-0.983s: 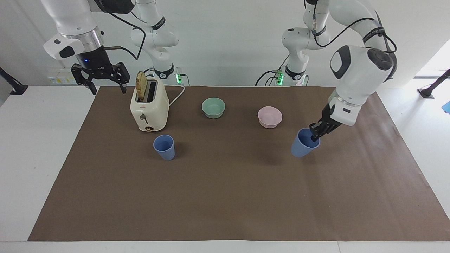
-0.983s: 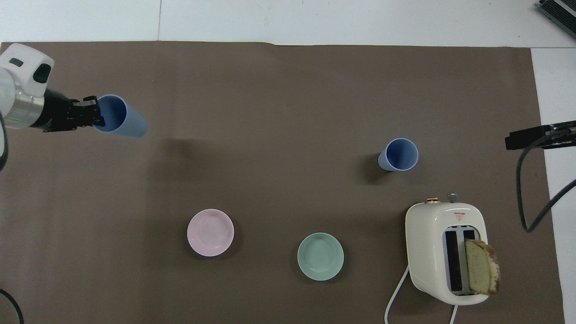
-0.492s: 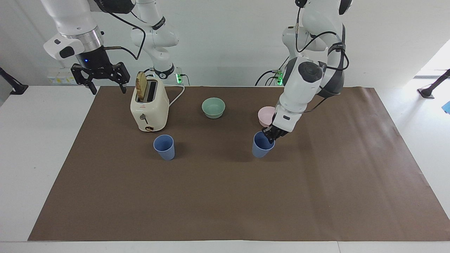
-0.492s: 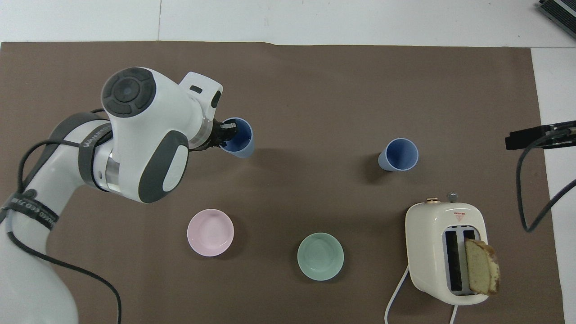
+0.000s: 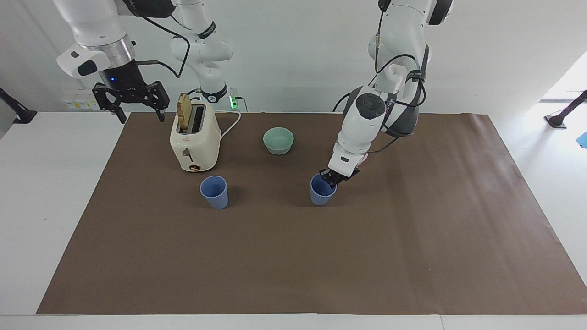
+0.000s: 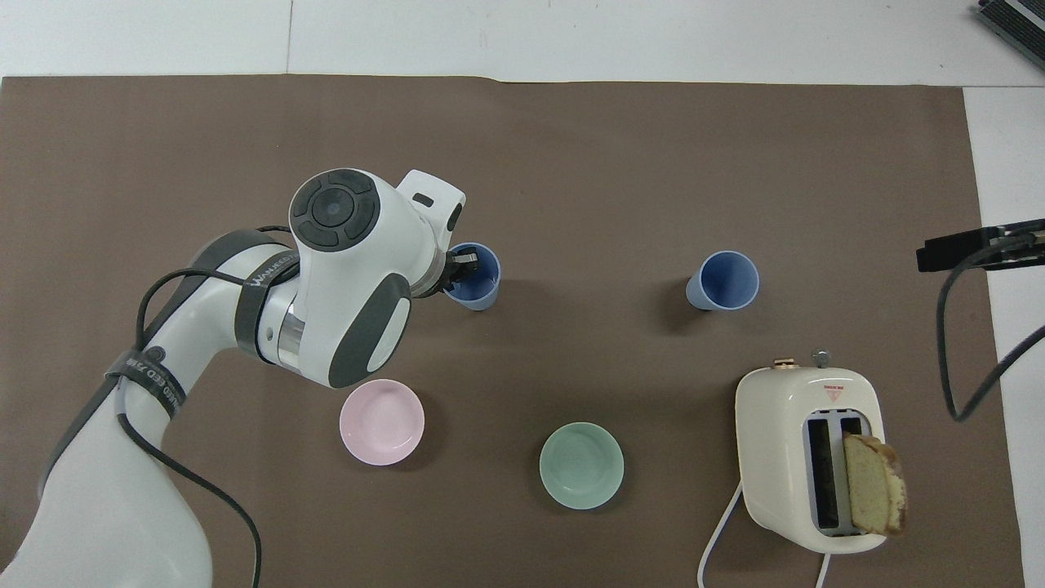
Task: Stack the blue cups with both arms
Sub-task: 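Carry the blue cup with the left gripper toward the table center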
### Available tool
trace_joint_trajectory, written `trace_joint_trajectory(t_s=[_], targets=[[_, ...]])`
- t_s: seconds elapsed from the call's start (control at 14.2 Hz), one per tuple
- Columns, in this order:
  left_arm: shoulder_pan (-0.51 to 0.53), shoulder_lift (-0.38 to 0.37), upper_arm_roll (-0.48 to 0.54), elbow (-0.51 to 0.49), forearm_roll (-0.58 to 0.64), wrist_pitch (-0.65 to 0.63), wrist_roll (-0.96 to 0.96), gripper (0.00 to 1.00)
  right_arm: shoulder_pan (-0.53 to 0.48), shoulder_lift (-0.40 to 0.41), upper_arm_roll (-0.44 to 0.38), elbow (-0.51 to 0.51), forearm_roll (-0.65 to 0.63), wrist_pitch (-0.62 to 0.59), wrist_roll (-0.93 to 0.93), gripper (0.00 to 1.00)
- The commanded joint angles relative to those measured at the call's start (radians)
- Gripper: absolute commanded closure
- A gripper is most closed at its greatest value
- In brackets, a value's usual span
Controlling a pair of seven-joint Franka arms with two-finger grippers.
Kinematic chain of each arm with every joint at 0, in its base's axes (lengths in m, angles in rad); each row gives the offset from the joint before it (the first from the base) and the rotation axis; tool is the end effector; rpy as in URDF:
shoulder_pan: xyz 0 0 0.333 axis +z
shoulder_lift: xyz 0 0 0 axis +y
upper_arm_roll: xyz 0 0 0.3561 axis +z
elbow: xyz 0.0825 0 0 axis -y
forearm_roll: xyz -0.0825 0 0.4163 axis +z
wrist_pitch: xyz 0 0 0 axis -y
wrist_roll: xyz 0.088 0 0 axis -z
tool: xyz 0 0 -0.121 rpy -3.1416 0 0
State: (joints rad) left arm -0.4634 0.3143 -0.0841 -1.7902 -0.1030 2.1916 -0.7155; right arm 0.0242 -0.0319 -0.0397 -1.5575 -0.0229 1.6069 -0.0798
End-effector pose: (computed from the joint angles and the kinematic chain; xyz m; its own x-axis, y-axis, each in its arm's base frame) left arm 0.5865 -0.3581 0.3935 0.9739 0.2267 -0.0118 0.2261 -0.9638 0.1413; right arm 0.5807 -0.0121 0.6793 0.9947 0.0650 0.0792 0.0630 -0.9976 0.0280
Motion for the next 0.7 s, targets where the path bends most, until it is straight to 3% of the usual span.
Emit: trace_joint_trajectory(t_s=[0.0,0.28,0.42,0.63], targets=[[-0.032,-0.021,0.018,-0.055,0.019,0.048,-0.021,1.0,0.005,-0.013,-0.003,-0.01,0.0,-0.002,0.014,0.0],[-0.037,-0.026,0.018,-0.071,0.019,0.066,-0.019,0.98,0.003,-0.013,-0.003,-0.01,0.0,-0.002,0.014,0.0],[-0.04,-0.026,0.018,-0.071,0.019,0.06,-0.018,0.01,0.003,-0.013,-0.005,-0.01,0.0,-0.002,0.014,0.0],[-0.026,-0.033,0.024,-0.042,0.08,0.025,-0.019,0.0,0.003,-0.013,-0.006,-0.01,0.0,-0.008,0.012,0.0]])
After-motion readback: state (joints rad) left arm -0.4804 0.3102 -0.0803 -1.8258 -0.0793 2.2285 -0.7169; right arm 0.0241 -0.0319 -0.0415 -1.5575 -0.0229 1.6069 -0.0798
